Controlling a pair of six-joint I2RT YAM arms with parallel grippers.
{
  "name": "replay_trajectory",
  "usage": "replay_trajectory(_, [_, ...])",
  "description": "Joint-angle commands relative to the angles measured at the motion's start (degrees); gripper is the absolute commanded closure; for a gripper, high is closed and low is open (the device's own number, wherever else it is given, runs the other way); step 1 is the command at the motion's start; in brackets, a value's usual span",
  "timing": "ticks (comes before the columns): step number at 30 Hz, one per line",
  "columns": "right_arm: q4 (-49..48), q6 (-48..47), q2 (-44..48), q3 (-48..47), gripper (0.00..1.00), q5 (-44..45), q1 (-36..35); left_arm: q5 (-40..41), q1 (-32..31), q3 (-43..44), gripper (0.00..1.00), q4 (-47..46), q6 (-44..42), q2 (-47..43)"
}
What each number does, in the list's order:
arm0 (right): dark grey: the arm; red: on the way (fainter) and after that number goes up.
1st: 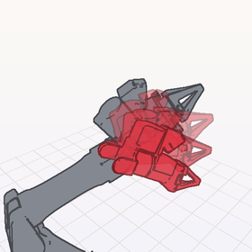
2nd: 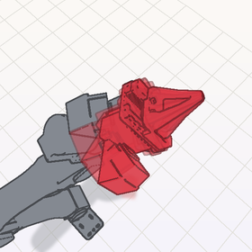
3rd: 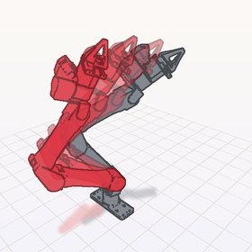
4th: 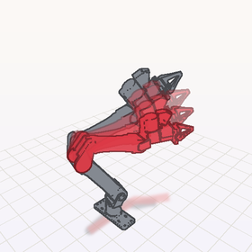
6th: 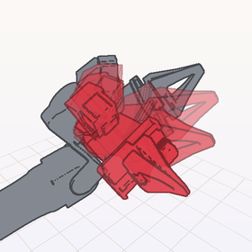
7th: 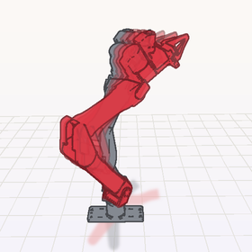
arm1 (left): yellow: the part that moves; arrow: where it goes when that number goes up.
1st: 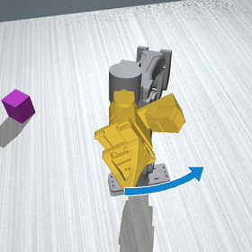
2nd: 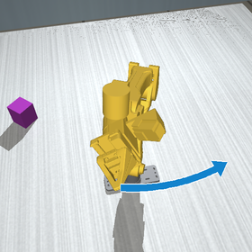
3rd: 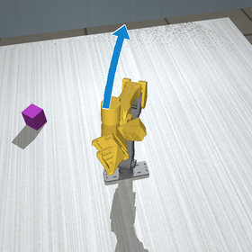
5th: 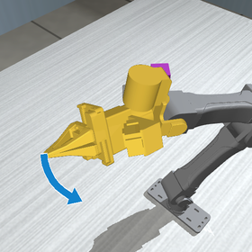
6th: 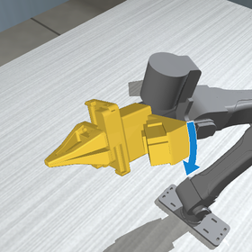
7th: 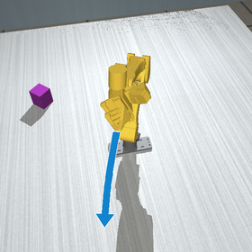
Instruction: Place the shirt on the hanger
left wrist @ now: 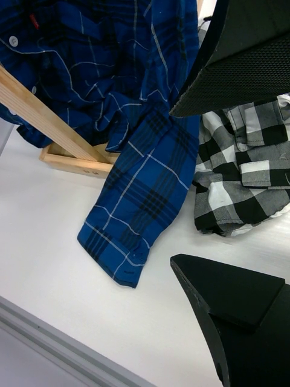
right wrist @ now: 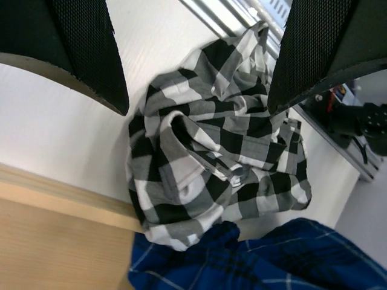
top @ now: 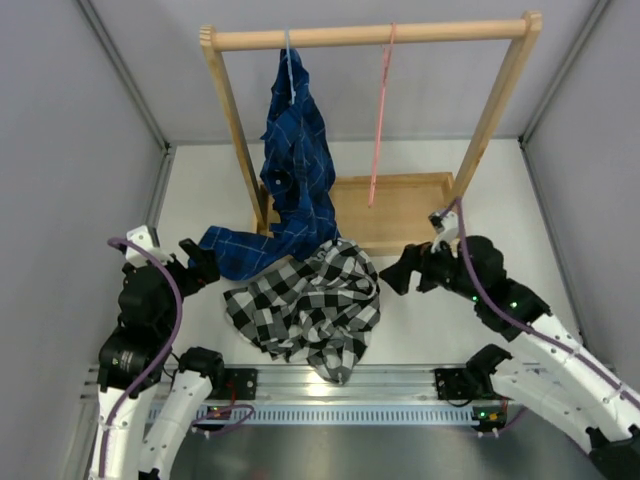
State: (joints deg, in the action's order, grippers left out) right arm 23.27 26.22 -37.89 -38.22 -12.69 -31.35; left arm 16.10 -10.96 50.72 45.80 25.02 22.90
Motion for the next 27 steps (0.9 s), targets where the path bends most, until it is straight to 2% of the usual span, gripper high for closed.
replay_trajectory(1, [-12.43, -3.79, -6.8, -0.28, 0.08, 13.72, -9.93, 0.69, 0.24, -0.36, 0.02, -3.79, 0.3, 0.92])
replay_trajectory(2, [-13.5, -4.94, -8.94, -0.45, 0.08, 16.18, -13.35, 0.69, 0.24, -0.44, 0.02, -3.88, 0.3, 1.01])
replay_trajectory(6, [-16.05, -8.72, -21.15, -3.61, 0.09, 18.48, -16.54, 0.78, 0.24, -0.45, 0.02, -3.79, 0.3, 1.19])
replay_trajectory(9, [-21.32, -10.04, -28.54, -3.01, 0.21, 17.79, -17.77, 0.87, 0.24, -0.45, 0.02, -3.79, 0.3, 1.01])
replay_trajectory(10, [-22.46, -10.31, -31.78, -2.92, 0.3, 17.61, -18.21, 0.87, 0.24, -0.53, 0.02, -3.79, 0.38, 1.01])
replay_trajectory(12, [-24.3, -11.62, -34.87, -3.87, 0.4, 17.52, -19.53, 0.78, 0.24, -0.53, 0.02, -3.79, 0.39, 1.1])
replay_trajectory(13, [-24.15, -11.98, -37.32, -4.58, 0.57, 17.61, -19.97, 0.69, 0.24, -0.45, 0.02, -3.79, 0.3, 1.19])
replay_trajectory(16, [-23.36, -12.59, -37.27, -6.87, 1.0, 20.32, -21.73, 0.51, 0.24, -0.45, 0.02, -3.88, 0.3, 1.62])
replay_trajectory(21, [-18.71, -13.82, -26.99, -11.78, 1.0, 23.41, -24.36, 0.25, 0.24, -0.36, 0.02, -3.88, 0.12, 2.06])
replay_trajectory(25, [-13.17, -15.93, -16.9, -18.63, 1.0, 19.73, -25.51, 0.25, 0.24, -0.44, 0.02, -3.88, 0.21, 1.89])
replay_trajectory(27, [-9.39, -17.69, -14.68, -23.82, 1.0, 17.35, -25.51, -0.01, 0.24, -0.36, 0.02, -3.88, 0.12, 1.8])
